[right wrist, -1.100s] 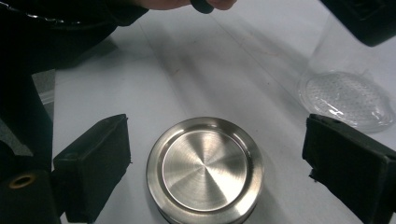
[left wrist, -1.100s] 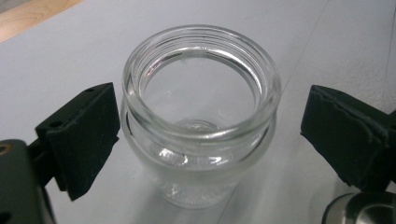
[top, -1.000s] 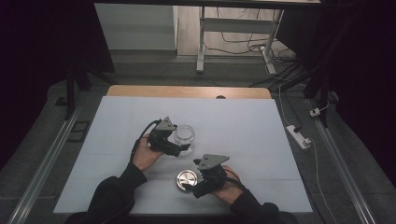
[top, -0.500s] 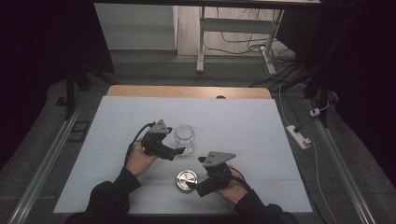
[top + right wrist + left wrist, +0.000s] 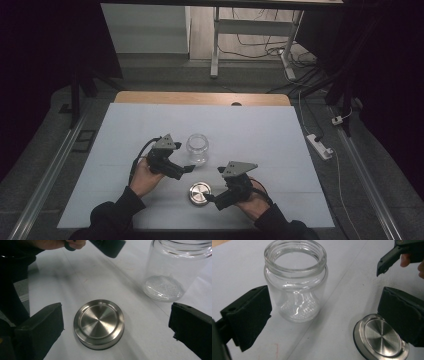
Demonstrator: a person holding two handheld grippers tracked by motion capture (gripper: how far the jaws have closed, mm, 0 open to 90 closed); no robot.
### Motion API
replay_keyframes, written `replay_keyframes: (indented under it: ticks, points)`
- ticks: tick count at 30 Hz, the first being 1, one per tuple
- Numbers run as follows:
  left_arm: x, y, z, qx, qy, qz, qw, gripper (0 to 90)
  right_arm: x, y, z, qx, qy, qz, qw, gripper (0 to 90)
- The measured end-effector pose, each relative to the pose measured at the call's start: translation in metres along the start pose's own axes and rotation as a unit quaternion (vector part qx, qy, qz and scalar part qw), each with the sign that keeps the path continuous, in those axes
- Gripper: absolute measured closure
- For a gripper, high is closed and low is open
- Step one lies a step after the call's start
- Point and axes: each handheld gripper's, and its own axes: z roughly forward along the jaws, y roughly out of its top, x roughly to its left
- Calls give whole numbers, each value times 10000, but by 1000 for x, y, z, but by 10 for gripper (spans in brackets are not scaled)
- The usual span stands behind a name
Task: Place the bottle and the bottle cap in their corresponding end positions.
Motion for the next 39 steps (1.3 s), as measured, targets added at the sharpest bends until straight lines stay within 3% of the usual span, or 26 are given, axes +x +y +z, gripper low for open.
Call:
replay_keyframes:
  ticks: [10, 18, 29, 39]
  points:
    - [-10, -8, -12, -35, -62, -18, 10000, 0, -3, -3, -12, -26, -187, 28, 9998, 0]
    - [-15, -19, -28, -85, -63, -197, 9997, 0, -6, -8, -25, -66, -346, 45, 9994, 0]
    - [-18, -40, -51, -97, 75, -475, 9988, 0, -11, -18, -42, -61, -605, 105, 9981, 0]
    - [-21, -60, -71, -109, 259, -677, 9973, 0, -18, -32, -59, -29, -871, 311, 9957, 0]
